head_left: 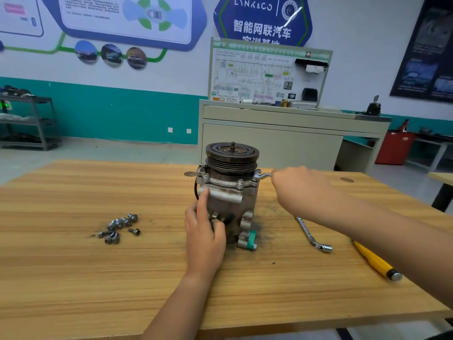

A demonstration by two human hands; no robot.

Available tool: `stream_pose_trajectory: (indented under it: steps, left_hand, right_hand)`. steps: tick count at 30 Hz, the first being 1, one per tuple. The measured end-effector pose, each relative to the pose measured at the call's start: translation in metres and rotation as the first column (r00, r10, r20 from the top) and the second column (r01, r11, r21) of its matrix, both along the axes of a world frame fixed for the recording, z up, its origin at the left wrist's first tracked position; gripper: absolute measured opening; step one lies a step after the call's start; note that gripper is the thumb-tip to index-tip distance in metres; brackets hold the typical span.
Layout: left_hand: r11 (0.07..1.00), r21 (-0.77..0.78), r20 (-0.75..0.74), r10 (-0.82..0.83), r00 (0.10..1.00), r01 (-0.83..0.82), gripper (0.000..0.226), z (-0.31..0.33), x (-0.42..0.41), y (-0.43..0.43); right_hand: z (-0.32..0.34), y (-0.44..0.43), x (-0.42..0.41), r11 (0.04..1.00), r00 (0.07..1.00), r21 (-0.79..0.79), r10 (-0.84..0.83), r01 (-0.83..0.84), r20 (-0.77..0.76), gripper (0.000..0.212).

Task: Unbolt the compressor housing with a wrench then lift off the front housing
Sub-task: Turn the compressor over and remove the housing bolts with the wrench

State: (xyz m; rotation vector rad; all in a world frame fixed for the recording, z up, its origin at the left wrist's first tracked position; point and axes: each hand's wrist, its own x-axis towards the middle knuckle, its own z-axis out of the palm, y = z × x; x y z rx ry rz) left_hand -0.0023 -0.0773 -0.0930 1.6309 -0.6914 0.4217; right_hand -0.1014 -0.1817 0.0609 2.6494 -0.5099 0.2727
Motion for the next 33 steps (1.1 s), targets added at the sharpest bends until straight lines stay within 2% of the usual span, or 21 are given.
stream_pose_trajectory:
  steps: [7,13,19,24,27,30,33]
  left_hand:
    - [1.0,-0.01,-0.005,0.002,1.0,-0.002,0.077,0.001,0.001,0.0]
    - [1.0,-0.003,-0.012,0.005,1.0,-0.005,0.078,0.0,0.001,-0.001]
    - [1.0,-0.016,-0.027,-0.004,1.0,0.003,0.076,0.001,0.0,0.0]
    - [1.0,-0.015,-0.031,-0.019,0.999,0.019,0.079,0.002,0.0,0.001]
    - [1.0,-0.017,-0.03,-0.012,0.999,0.011,0.079,0.003,0.0,0.001]
    - [1.0,-0.012,-0.022,-0.01,1.0,0.01,0.079,0.003,0.0,0.001]
    - [1.0,-0.012,-0.03,-0.011,0.999,0.011,0.078,0.004,0.0,0.0]
  right_hand:
    - [0.006,0.013,-0.001,0.98,0.989,-0.192,0.033,-0.06,-0.145,0.021]
    - [0.017,0.012,0.005,0.965,0.968,-0.25,0.018,-0.083,-0.252,0.015]
    - [0.01,0.015,0.014,0.984,0.983,-0.178,-0.056,0.025,-0.172,0.031]
    - [0.011,-0.002,0.006,0.976,0.978,-0.217,-0.02,-0.026,-0.207,0.012]
    - [0.01,-0.015,0.013,0.95,0.971,-0.307,-0.026,-0.05,-0.24,0.017]
    - [0.01,-0.029,0.03,0.952,0.983,-0.296,0.021,-0.074,-0.18,0.021]
    - [0.0,-0.043,0.047,0.959,0.987,-0.236,0.154,-0.16,-0.046,0.026]
